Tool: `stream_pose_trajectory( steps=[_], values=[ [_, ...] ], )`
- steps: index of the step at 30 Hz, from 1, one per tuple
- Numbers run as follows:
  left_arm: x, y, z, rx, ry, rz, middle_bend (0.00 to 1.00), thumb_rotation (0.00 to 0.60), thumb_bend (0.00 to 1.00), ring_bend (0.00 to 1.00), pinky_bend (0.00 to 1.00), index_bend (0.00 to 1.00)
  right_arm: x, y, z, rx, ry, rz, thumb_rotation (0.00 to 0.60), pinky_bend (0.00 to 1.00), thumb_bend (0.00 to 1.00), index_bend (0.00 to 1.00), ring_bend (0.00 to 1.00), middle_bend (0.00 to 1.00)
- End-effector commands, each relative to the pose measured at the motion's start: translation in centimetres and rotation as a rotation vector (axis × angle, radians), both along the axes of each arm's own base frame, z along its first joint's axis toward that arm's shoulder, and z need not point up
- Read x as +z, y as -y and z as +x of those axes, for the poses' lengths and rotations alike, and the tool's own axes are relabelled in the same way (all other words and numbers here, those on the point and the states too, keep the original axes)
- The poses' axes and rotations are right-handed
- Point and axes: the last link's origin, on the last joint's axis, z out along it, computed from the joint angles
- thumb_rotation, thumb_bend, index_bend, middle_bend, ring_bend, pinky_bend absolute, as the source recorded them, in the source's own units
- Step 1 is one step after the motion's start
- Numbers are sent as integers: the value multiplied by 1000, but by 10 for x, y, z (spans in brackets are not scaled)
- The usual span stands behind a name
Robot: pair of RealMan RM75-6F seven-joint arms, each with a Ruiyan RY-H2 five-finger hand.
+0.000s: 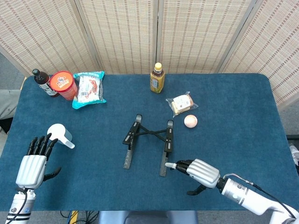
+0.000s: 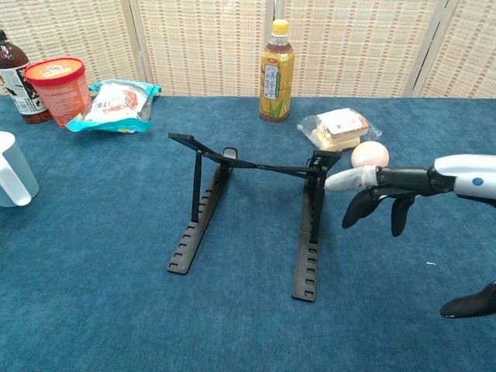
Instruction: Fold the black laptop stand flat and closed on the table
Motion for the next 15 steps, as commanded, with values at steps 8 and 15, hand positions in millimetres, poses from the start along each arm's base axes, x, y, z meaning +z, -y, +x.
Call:
stream_pose_trajectory(
  steps=[8,15],
  values=[
    [1,2,-3,9,2,3,0,600,135,0,0,108,-30,22,11,3,-16,52,600,360,70,41,207,253],
    [1,3,-5,12,4,3,0,600,135,0,0,108,-50,37,25,7,10,60,600,363,70,41,161,236]
  ],
)
